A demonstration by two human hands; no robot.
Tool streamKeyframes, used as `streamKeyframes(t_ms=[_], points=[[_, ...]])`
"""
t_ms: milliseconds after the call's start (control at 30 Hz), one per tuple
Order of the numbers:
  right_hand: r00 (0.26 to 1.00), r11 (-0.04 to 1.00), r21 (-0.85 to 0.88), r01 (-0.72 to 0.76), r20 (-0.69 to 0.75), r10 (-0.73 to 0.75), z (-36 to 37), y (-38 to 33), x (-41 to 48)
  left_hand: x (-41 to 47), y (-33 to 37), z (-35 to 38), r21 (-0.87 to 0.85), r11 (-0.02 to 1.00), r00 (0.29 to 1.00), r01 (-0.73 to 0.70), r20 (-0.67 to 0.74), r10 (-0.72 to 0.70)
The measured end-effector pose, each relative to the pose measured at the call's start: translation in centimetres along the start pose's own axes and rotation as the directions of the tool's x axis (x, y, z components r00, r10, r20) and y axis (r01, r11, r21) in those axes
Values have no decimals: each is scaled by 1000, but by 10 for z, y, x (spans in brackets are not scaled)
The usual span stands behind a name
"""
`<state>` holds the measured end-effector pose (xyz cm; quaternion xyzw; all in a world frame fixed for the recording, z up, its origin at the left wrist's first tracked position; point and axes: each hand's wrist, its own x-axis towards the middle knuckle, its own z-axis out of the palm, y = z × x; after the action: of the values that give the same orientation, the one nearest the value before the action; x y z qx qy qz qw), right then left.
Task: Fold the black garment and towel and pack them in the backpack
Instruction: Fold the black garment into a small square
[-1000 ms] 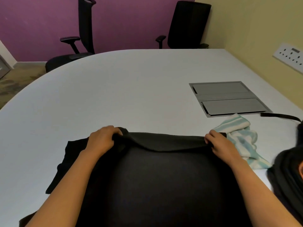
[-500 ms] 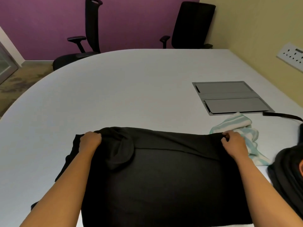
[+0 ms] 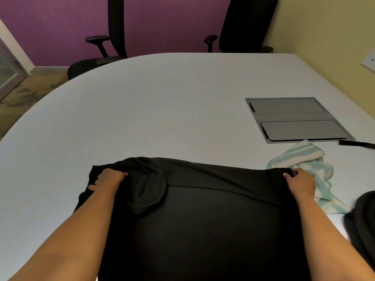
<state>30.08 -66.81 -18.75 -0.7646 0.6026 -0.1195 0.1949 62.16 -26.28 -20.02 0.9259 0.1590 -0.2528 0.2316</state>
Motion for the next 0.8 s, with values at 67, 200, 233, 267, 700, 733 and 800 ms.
streamKeyframes(t_ms=[67, 200, 233, 267, 700, 733, 800], points=[[998, 996, 85, 12, -55, -7, -4, 0, -2, -5, 3, -3, 60, 998, 999, -7, -32, 9], [994, 983, 179, 40, -103, -21, 2, -8, -6, -3, 2, -6, 186, 982, 995, -4, -99, 23], [994, 981, 187, 44, -110, -24, 11, -12, -4, 3, -1, -5, 181, 983, 994, 24, -109, -4], [991, 979, 199, 39, -132, -13, 10, -12, -5, 2, -1, -5, 146, 989, 994, 22, -113, -5], [998, 994, 103, -46, -40, 50, 7, -2, -8, 7, -2, 4, -147, 989, 990, -14, -140, -7], [998, 995, 87, -46, -41, 50, 8, -2, -10, 7, -3, 4, -163, 987, 993, -12, -118, -7], [999, 998, 50, -39, -36, 40, 10, -2, -13, 7, -4, 4, -138, 990, 997, -23, -77, 13]])
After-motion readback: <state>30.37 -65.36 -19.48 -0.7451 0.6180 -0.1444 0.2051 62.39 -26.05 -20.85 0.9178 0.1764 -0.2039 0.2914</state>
